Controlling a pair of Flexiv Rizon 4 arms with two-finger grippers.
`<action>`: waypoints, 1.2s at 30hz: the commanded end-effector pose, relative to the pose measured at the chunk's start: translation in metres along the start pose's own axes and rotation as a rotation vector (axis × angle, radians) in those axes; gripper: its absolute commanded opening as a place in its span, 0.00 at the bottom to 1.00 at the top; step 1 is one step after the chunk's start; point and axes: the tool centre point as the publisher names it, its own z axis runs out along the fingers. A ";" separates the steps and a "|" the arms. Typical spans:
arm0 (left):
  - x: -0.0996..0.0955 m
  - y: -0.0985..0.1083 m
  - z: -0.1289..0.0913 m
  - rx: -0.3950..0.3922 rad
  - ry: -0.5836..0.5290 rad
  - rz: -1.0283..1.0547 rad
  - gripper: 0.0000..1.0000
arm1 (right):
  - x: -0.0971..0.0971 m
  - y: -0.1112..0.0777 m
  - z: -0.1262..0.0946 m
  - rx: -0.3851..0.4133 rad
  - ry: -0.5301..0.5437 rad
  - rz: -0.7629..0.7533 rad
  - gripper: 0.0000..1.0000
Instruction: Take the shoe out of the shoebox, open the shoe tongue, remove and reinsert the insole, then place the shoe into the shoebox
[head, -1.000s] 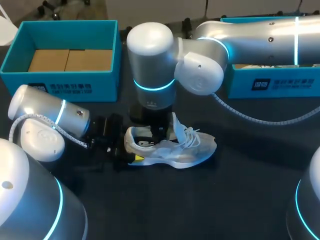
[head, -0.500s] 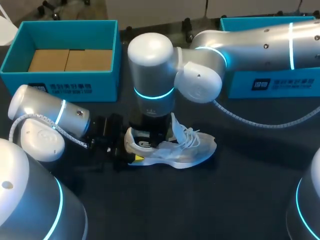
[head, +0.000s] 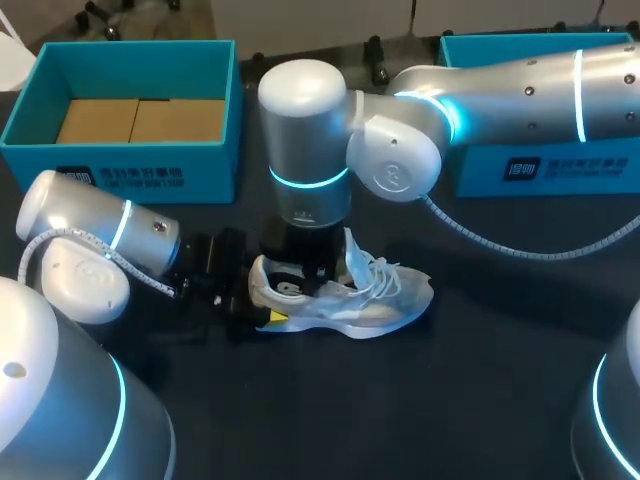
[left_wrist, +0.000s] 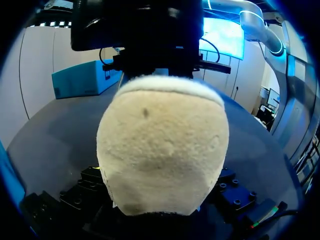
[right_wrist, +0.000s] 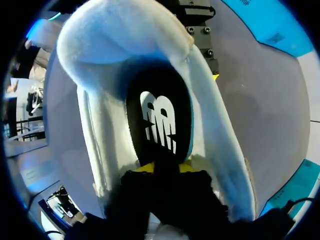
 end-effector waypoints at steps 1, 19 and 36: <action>-0.001 0.000 -0.001 -0.003 -0.002 -0.002 0.00 | 0.010 -0.006 0.022 0.003 -0.006 0.014 0.00; -0.001 0.000 -0.001 -0.003 -0.002 -0.002 0.00 | -0.002 -0.031 -0.031 -0.069 -0.082 0.100 0.00; -0.001 0.000 -0.001 -0.003 -0.002 -0.002 0.00 | -0.014 -0.017 -0.063 -0.086 -0.158 0.060 0.00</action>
